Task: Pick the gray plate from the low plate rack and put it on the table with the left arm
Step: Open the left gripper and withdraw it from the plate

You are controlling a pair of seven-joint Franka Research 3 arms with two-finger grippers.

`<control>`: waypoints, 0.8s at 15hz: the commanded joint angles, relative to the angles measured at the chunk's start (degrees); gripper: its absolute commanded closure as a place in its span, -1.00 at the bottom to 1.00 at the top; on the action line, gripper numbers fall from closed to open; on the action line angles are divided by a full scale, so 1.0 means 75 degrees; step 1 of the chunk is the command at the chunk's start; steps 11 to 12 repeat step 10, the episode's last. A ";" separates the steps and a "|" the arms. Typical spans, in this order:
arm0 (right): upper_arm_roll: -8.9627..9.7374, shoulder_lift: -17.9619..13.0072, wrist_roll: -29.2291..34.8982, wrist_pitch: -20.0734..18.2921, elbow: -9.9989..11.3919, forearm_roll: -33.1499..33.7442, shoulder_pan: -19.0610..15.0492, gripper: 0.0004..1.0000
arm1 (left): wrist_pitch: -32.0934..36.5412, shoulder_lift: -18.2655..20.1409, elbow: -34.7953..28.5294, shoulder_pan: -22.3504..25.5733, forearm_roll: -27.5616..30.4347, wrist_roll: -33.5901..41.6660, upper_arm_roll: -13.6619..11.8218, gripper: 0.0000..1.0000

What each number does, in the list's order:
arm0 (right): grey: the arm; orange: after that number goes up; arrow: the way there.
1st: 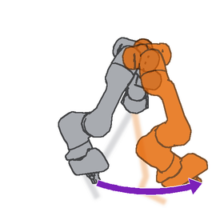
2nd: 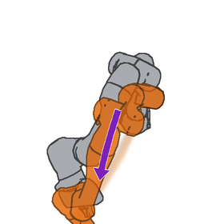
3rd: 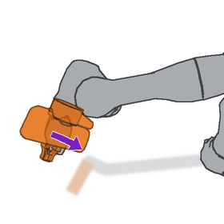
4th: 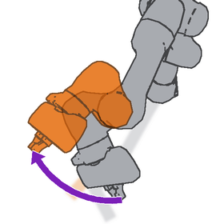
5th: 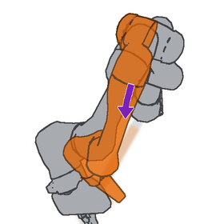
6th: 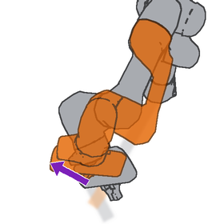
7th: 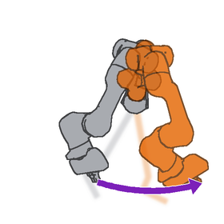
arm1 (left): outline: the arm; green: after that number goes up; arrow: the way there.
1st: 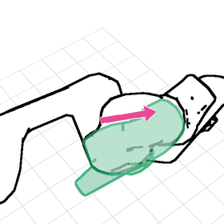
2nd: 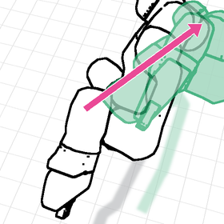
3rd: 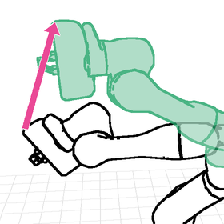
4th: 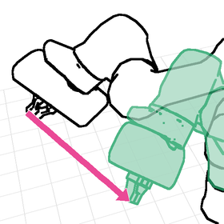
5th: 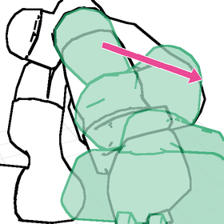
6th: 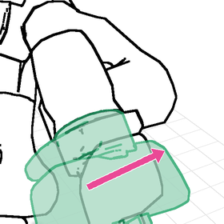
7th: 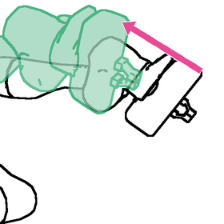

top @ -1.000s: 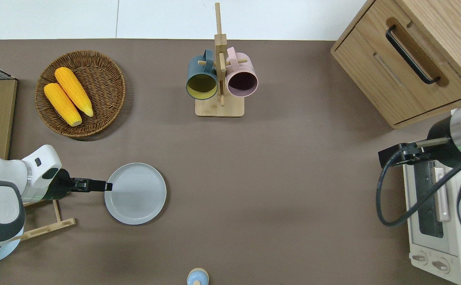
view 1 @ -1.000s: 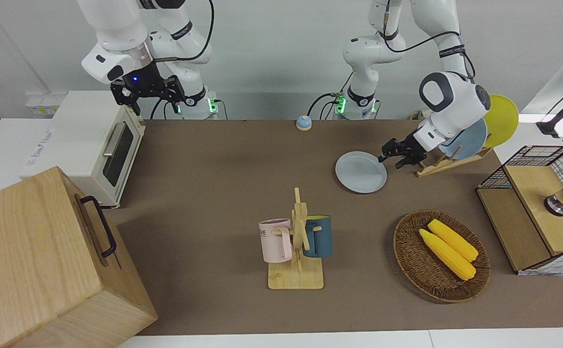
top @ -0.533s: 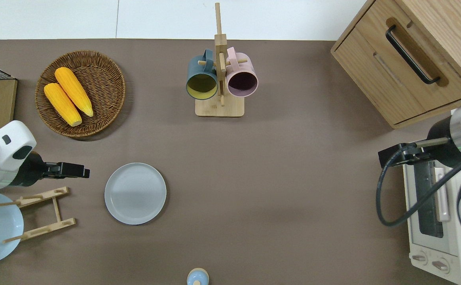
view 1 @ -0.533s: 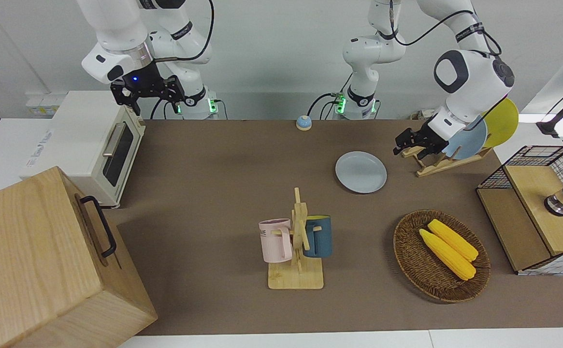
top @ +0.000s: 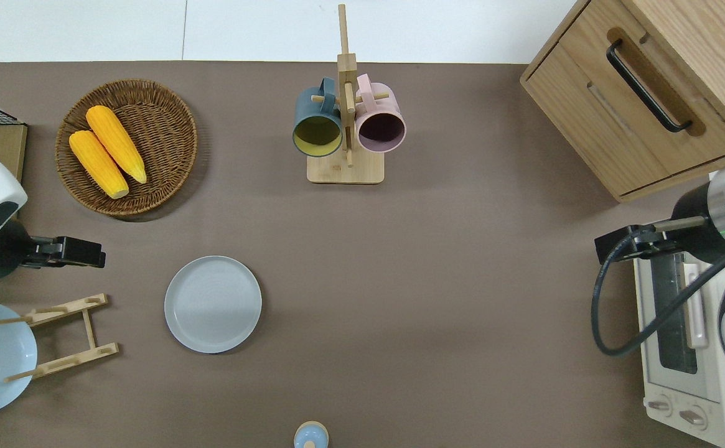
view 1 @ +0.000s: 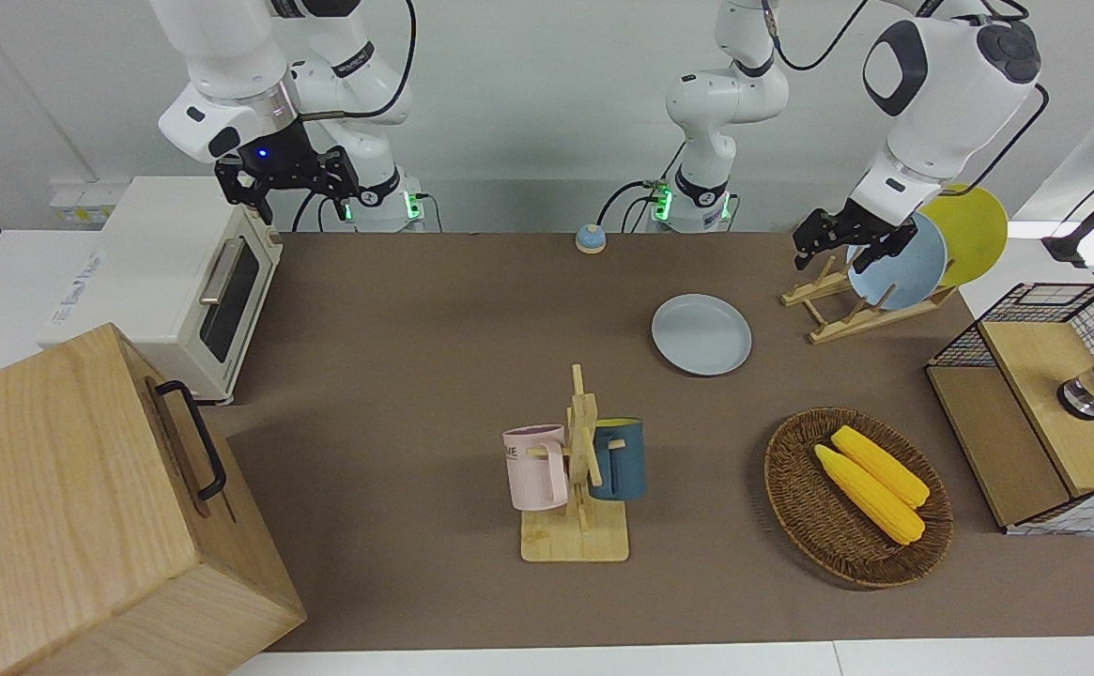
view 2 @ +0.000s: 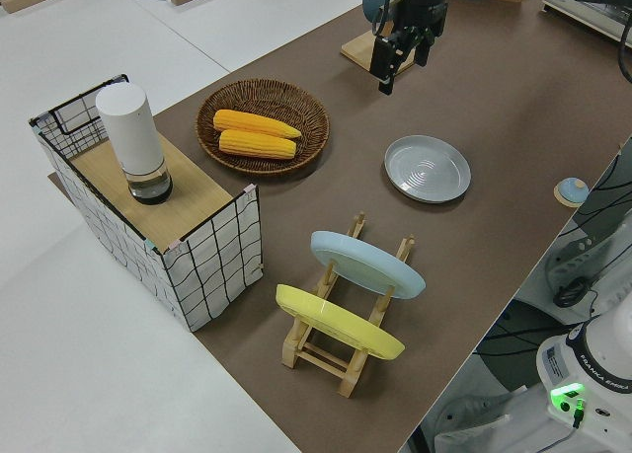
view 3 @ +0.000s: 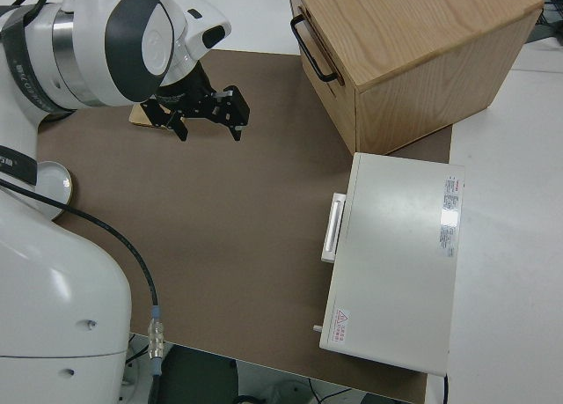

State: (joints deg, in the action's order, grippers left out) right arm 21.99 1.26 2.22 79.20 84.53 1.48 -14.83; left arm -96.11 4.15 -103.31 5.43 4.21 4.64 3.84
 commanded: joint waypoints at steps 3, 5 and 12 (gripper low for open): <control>0.0162 -0.0027 0.0090 -0.0084 -0.0056 0.0049 -0.0179 -0.97 | 0.0533 -0.0155 0.0896 -0.0021 -0.0548 -0.0232 0.0121 -0.98; 0.0162 -0.0015 0.0090 -0.0084 -0.0056 0.0049 -0.0179 -0.97 | 0.0533 -0.0155 0.0896 -0.0021 -0.0572 -0.0244 0.0121 -0.98; 0.0162 -0.0016 0.0090 -0.0084 -0.0056 0.0049 -0.0179 -0.97 | 0.0533 -0.0155 0.0896 -0.0021 -0.0549 -0.0255 0.0203 -0.98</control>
